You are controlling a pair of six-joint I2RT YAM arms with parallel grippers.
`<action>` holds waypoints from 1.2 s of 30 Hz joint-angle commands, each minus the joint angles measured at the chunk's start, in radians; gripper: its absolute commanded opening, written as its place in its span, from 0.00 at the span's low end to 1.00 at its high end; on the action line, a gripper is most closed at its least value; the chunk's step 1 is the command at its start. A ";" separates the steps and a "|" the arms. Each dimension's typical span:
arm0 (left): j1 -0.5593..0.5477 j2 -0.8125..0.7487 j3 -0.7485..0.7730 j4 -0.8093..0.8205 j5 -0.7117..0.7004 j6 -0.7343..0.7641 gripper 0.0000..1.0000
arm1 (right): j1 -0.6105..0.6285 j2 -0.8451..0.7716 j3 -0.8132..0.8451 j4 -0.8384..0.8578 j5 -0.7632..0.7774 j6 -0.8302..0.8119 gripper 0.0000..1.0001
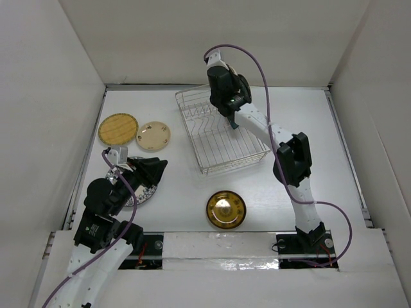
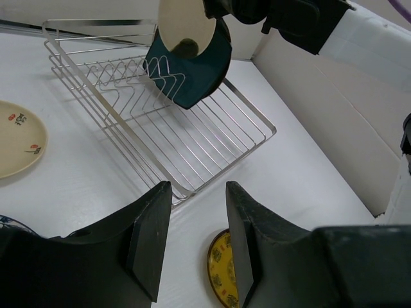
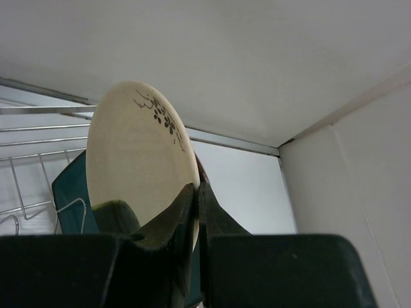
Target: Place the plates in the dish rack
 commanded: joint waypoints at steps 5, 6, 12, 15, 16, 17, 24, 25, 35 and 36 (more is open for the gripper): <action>0.002 0.020 -0.005 0.037 -0.003 0.004 0.36 | 0.008 0.054 0.075 -0.007 -0.025 0.040 0.00; 0.002 0.020 -0.005 0.037 -0.006 0.006 0.36 | 0.008 0.062 0.072 -0.013 -0.024 0.047 0.00; 0.002 0.023 -0.005 0.037 -0.006 0.006 0.36 | 0.008 0.064 0.020 -0.050 -0.076 0.155 0.00; 0.002 0.023 -0.005 0.037 -0.005 0.006 0.36 | 0.026 0.048 -0.027 -0.053 -0.090 0.208 0.00; 0.002 0.023 -0.005 0.037 -0.005 0.004 0.36 | 0.026 0.044 -0.070 -0.030 -0.093 0.213 0.00; 0.002 0.022 -0.005 0.037 -0.006 0.006 0.36 | 0.037 0.039 -0.087 -0.019 -0.094 0.222 0.00; 0.002 0.017 -0.005 0.037 -0.005 0.006 0.36 | 0.058 0.033 -0.154 0.000 -0.056 0.258 0.00; 0.002 0.016 -0.005 0.037 -0.006 0.006 0.36 | 0.058 0.030 -0.159 -0.003 -0.058 0.264 0.00; 0.002 0.015 0.000 0.033 -0.013 0.007 0.36 | 0.058 -0.096 -0.243 -0.020 -0.076 0.386 0.58; 0.002 0.014 -0.002 0.034 -0.017 0.006 0.36 | 0.058 -0.140 -0.253 -0.029 -0.103 0.403 0.59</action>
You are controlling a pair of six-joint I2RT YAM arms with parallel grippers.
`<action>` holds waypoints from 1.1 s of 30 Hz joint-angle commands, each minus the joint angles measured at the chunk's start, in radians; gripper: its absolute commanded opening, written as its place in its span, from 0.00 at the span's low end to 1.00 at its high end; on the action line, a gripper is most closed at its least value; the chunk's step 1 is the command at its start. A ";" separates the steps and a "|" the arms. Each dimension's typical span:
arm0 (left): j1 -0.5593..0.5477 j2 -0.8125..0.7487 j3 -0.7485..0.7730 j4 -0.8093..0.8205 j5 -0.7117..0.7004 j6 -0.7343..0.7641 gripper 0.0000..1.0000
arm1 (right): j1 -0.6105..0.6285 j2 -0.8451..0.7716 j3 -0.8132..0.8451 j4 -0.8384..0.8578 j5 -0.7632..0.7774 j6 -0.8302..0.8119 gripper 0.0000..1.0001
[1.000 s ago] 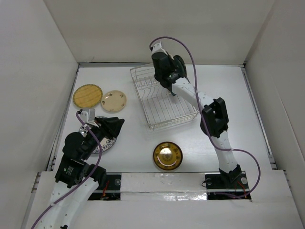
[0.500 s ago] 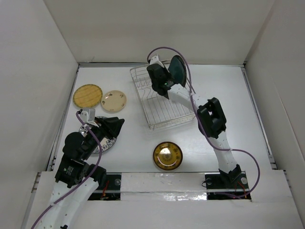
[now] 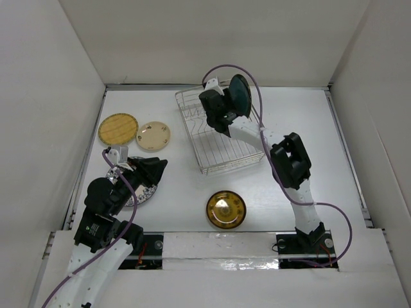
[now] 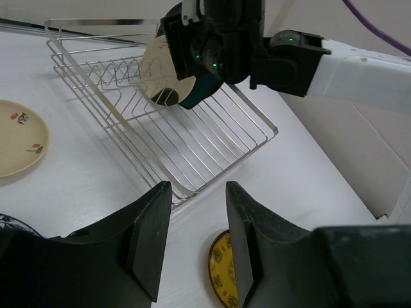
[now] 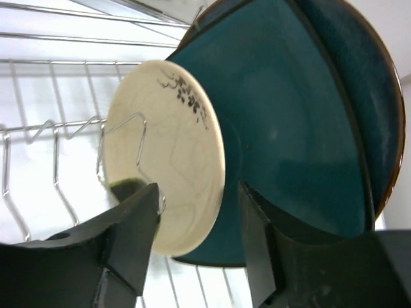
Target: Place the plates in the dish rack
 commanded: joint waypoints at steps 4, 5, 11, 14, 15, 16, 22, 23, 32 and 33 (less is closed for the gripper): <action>0.002 -0.009 -0.002 0.033 -0.018 0.006 0.36 | 0.019 -0.316 -0.135 0.030 -0.098 0.163 0.60; 0.002 -0.010 -0.003 0.033 -0.019 0.006 0.36 | 0.031 -0.362 -0.229 0.038 -0.129 0.218 0.57; 0.002 -0.024 -0.005 0.034 -0.019 0.003 0.36 | 0.120 -0.765 -0.659 0.099 -0.405 0.376 0.00; 0.002 -0.013 -0.008 0.040 -0.004 0.003 0.31 | 0.152 -0.926 -0.866 0.024 -0.490 0.514 0.00; 0.002 -0.001 -0.008 0.040 0.008 0.004 0.29 | 0.152 -0.968 -0.976 0.006 -0.549 0.607 0.00; 0.002 0.004 -0.008 0.040 0.013 0.004 0.29 | 0.161 -1.009 -1.034 0.003 -0.583 0.646 0.00; 0.002 -0.013 -0.009 0.042 0.010 0.000 0.28 | 0.161 -1.284 -1.313 -0.106 -0.682 0.877 0.55; 0.002 -0.016 -0.008 0.042 0.009 -0.002 0.28 | 0.152 -1.309 -1.354 -0.109 -0.704 0.889 0.62; 0.002 -0.021 -0.009 0.042 0.009 -0.002 0.28 | 0.143 -1.256 -1.459 0.015 -0.922 0.918 0.69; 0.002 -0.021 -0.009 0.040 0.007 -0.002 0.28 | 0.143 -1.234 -1.461 0.024 -0.927 0.917 0.67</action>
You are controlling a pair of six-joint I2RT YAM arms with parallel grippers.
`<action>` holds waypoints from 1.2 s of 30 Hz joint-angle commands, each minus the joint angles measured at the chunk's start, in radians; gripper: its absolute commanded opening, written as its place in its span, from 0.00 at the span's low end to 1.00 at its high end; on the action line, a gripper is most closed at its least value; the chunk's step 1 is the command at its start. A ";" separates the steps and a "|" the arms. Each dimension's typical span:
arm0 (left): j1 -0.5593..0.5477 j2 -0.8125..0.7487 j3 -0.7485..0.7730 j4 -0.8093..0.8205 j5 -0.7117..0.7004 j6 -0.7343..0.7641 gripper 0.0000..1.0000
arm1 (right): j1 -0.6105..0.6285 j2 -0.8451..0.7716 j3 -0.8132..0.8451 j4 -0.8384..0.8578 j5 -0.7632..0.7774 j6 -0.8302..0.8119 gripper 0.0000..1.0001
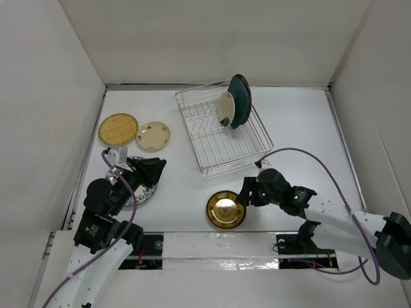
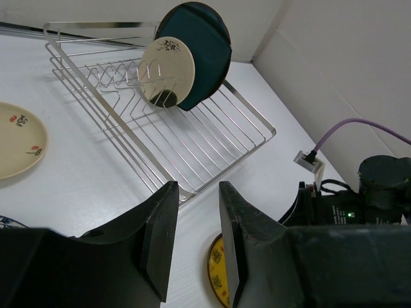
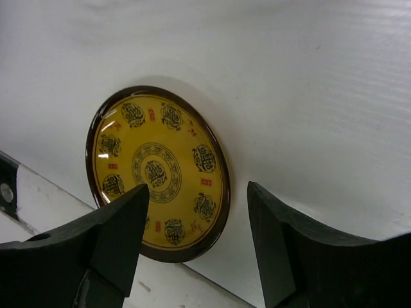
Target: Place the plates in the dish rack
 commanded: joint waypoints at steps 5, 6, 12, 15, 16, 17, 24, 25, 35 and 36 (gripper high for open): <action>0.002 -0.012 -0.009 0.042 0.009 -0.002 0.28 | -0.024 0.170 -0.001 0.155 -0.075 0.019 0.59; 0.002 -0.011 -0.009 0.042 0.009 -0.002 0.28 | -0.024 0.184 -0.002 0.164 -0.079 0.019 0.57; 0.002 -0.016 -0.009 0.040 0.006 0.000 0.28 | -0.034 0.262 -0.021 0.199 -0.089 0.005 0.49; 0.002 -0.019 -0.007 0.042 0.003 0.000 0.28 | -0.034 0.288 -0.027 0.216 -0.098 0.002 0.39; 0.002 -0.016 -0.009 0.042 0.003 0.000 0.28 | -0.034 0.297 -0.027 0.224 -0.105 0.000 0.35; 0.002 -0.014 -0.009 0.040 0.001 0.000 0.28 | -0.034 0.302 -0.027 0.222 -0.105 -0.004 0.34; 0.002 -0.011 -0.007 0.039 0.001 0.000 0.28 | -0.024 0.299 -0.021 0.195 -0.140 -0.052 0.00; 0.002 -0.011 -0.009 0.039 0.001 0.000 0.28 | -0.014 0.290 -0.008 0.175 -0.164 -0.063 0.00; 0.002 -0.016 -0.007 0.040 -0.002 0.002 0.28 | 0.126 0.113 0.223 0.075 -0.169 -0.216 0.00; 0.002 -0.016 -0.007 0.040 -0.002 0.000 0.28 | 0.126 0.109 0.266 0.078 -0.171 -0.236 0.00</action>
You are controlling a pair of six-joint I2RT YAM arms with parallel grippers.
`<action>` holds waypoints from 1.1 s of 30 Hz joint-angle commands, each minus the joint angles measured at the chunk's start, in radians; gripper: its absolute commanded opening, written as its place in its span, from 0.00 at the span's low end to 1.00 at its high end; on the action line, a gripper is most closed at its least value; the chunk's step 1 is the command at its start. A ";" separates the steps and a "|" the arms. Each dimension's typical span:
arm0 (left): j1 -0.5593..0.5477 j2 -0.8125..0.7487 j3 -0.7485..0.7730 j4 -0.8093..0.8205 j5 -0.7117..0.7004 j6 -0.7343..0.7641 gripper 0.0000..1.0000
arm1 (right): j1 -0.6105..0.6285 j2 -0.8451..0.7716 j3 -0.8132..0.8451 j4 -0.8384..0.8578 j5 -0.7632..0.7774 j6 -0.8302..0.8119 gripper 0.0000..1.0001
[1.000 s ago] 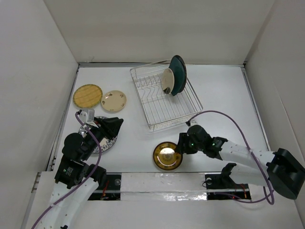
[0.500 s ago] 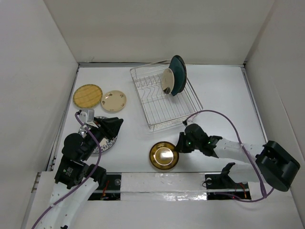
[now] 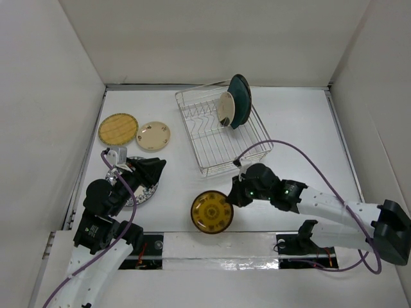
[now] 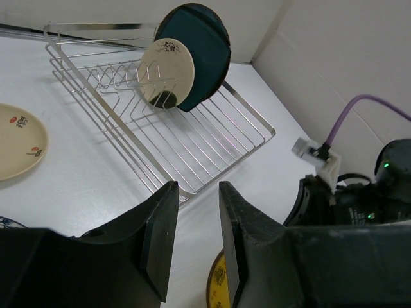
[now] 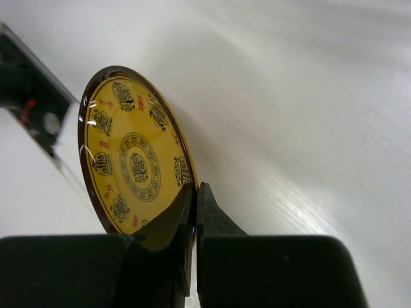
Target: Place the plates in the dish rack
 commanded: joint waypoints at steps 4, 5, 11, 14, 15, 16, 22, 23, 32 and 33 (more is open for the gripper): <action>0.002 -0.016 -0.007 0.039 -0.003 0.000 0.28 | -0.003 -0.018 0.258 0.020 0.135 -0.127 0.00; 0.002 -0.019 -0.007 0.040 -0.003 -0.002 0.28 | -0.013 0.005 0.283 0.028 0.198 -0.133 0.00; 0.002 -0.030 -0.007 0.040 -0.009 0.000 0.28 | -0.076 0.213 0.571 -0.029 0.685 -0.176 0.00; 0.002 -0.033 -0.007 0.039 -0.009 -0.002 0.28 | -0.098 0.371 0.765 -0.046 0.896 -0.298 0.00; 0.002 -0.036 -0.007 0.037 -0.012 -0.002 0.29 | -0.112 0.408 0.805 -0.032 0.946 -0.372 0.00; 0.002 -0.037 -0.007 0.037 -0.019 -0.005 0.29 | -0.125 0.475 0.844 -0.006 0.990 -0.404 0.00; 0.002 -0.051 -0.004 0.030 -0.044 -0.008 0.29 | -0.230 0.710 1.148 0.011 1.104 -0.607 0.00; 0.002 -0.053 -0.004 0.028 -0.053 -0.012 0.29 | -0.231 0.768 1.180 0.007 1.110 -0.627 0.00; 0.002 -0.039 -0.003 0.023 -0.058 -0.012 0.29 | -0.276 0.968 1.428 0.005 1.155 -0.817 0.00; 0.002 -0.034 -0.001 0.023 -0.052 -0.009 0.29 | -0.277 0.979 1.439 0.006 1.153 -0.832 0.00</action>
